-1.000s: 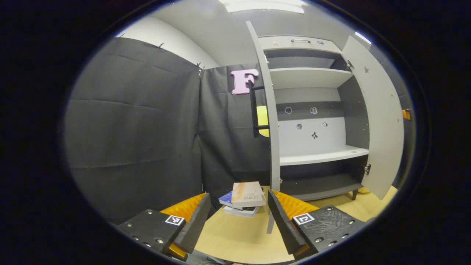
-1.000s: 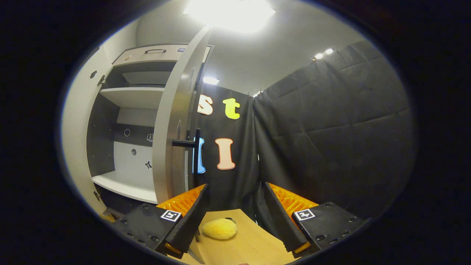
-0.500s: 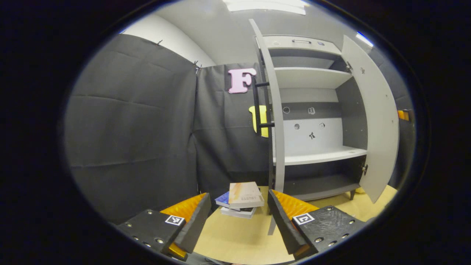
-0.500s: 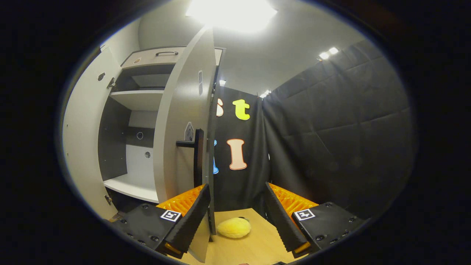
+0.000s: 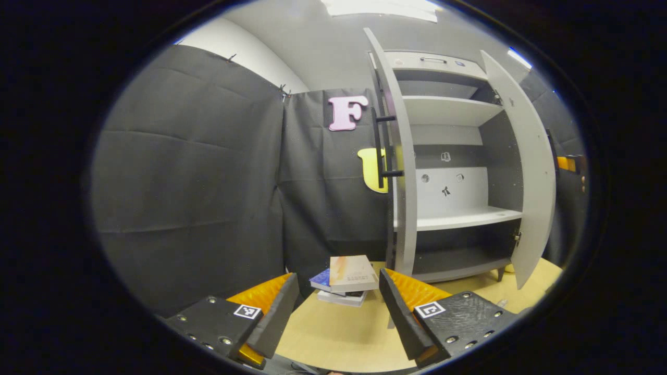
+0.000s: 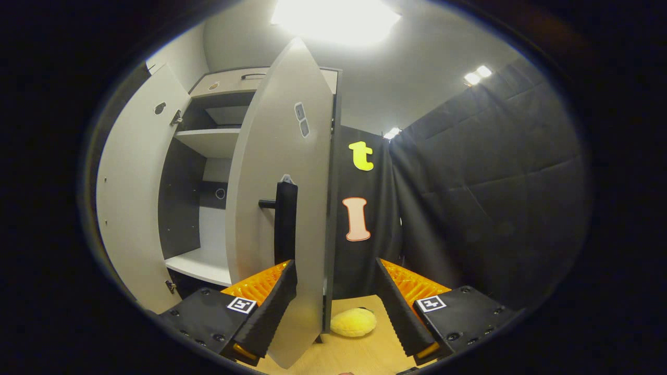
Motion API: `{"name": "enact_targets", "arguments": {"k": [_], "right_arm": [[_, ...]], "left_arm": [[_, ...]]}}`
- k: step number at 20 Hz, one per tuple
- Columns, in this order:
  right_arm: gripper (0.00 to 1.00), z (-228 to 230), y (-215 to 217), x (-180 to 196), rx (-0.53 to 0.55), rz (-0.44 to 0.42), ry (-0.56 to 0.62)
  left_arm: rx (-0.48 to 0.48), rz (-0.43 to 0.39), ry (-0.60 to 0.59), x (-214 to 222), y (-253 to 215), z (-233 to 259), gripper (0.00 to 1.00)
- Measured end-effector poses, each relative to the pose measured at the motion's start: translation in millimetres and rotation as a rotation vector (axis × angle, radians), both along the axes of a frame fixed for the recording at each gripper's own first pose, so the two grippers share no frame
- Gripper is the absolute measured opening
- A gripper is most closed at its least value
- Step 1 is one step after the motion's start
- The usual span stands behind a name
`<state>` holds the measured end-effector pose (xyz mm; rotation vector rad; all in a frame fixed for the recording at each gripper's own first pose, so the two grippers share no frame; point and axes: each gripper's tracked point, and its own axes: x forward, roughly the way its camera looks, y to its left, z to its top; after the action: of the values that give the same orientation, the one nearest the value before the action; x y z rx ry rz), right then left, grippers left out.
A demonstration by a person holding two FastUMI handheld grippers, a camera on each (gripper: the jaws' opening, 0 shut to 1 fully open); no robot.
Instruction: Grasp the bottle in the cabinet with the left hand and place it on the coaster, then close the right door with the right hand and the left door with the left hand.
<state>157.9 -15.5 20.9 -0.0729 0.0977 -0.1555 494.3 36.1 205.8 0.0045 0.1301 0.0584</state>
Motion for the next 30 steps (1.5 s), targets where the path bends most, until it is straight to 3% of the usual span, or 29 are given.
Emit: {"name": "enact_targets", "arguments": {"k": [3, 4, 5, 6, 11, 16, 19, 20, 23, 25, 26, 27, 30], "right_arm": [[0.95, -2.7, 27.2, 11.5, 0.017, 0.058, 0.0], [0.96, -3.4, 34.8, 16.1, 0.022, 0.074, -0.002], [0.96, -3.7, 42.7, 20.8, 0.029, 0.09, -0.008], [0.96, -4.5, 49.3, 26.0, 0.035, 0.1, -0.011], [0.93, -9.8, 74.6, 40.8, 0.066, 0.14, -0.006], [0.96, -7.4, 81.1, 29.7, 0.092, 0.179, -0.019], [0.92, -9.2, 76.9, 12.9, 0.092, 0.201, -0.014], [0.92, -12.2, 74.1, 7.2, 0.091, 0.204, -0.007], [0.92, -19.4, 64.8, -7.0, 0.082, 0.204, 0.011], [0.96, -24.3, 56.4, -15.0, 0.074, 0.194, 0.024], [0.92, -28.3, 51.1, -18.7, 0.071, 0.186, 0.033], [0.96, -30.7, 45.5, -21.3, 0.071, 0.175, 0.041], [0.96, -35.3, 29.6, -29.7, 0.084, 0.146, 0.055]], "left_arm": [[0.001, 0.027, 0.0, -7.7, 15.6, -0.5, 0.97], [0.0, 0.035, -0.002, -9.6, 18.7, -0.2, 0.91], [-0.001, 0.046, -0.001, -11.2, 23.3, 0.0, 0.91], [-0.002, 0.056, 0.0, -13.4, 29.1, 1.0, 0.97], [0.007, 0.076, 0.004, -22.1, 48.7, 1.3, 0.97], [-0.002, 0.046, -0.011, -9.8, 45.5, 18.4, 0.98], [-0.019, 0.021, -0.033, 10.9, 44.8, 40.6, 0.97], [-0.04, 0.004, -0.043, 18.5, 43.3, 50.3, 0.91], [-0.104, -0.035, -0.067, 48.1, 45.3, 74.1, 0.91], [-0.107, -0.029, -0.084, 67.6, 52.1, 87.4, 0.91], [-0.103, -0.017, -0.091, 75.2, 56.5, 93.9, 0.91], [-0.094, -0.007, -0.1, 79.7, 58.3, 97.4, 0.91], [-0.068, -0.007, -0.129, 95.8, 57.1, 111.9, 0.97]]}}
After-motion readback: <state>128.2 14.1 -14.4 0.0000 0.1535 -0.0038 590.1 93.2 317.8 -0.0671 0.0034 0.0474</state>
